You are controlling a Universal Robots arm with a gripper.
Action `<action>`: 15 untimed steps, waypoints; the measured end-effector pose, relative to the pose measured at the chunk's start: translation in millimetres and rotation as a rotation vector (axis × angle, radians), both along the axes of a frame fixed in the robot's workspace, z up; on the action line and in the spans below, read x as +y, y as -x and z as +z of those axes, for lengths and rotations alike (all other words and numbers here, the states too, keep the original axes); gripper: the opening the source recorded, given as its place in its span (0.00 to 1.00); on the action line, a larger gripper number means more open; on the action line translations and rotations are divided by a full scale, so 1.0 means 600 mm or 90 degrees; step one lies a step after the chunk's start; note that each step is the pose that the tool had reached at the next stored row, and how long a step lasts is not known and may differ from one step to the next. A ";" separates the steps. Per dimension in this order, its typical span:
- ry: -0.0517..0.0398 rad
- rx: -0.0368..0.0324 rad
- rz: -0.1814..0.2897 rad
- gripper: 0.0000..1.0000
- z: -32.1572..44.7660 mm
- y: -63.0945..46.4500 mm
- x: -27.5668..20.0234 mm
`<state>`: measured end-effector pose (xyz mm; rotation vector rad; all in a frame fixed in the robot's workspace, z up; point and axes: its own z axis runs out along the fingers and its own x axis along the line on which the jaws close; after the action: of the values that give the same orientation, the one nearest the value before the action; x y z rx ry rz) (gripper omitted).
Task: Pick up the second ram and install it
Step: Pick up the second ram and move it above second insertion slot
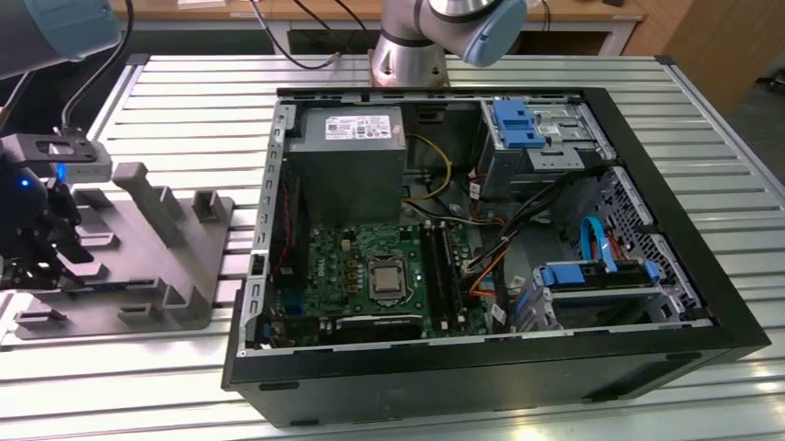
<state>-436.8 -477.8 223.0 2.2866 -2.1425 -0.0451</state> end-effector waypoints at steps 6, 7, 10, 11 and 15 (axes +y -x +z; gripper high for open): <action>0.0001 0.0000 0.000 0.42 -0.003 -0.005 -0.0001; 0.0003 0.0000 0.000 0.42 -0.003 -0.007 -0.0001; 0.0007 0.0000 0.000 0.42 -0.004 -0.013 -0.0001; 0.0008 0.0000 0.000 0.42 -0.004 -0.015 -0.0001; 0.0012 0.0000 0.000 0.42 -0.006 -0.022 -0.0001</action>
<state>-423.6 -477.9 219.6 2.2856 -2.1416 -0.0430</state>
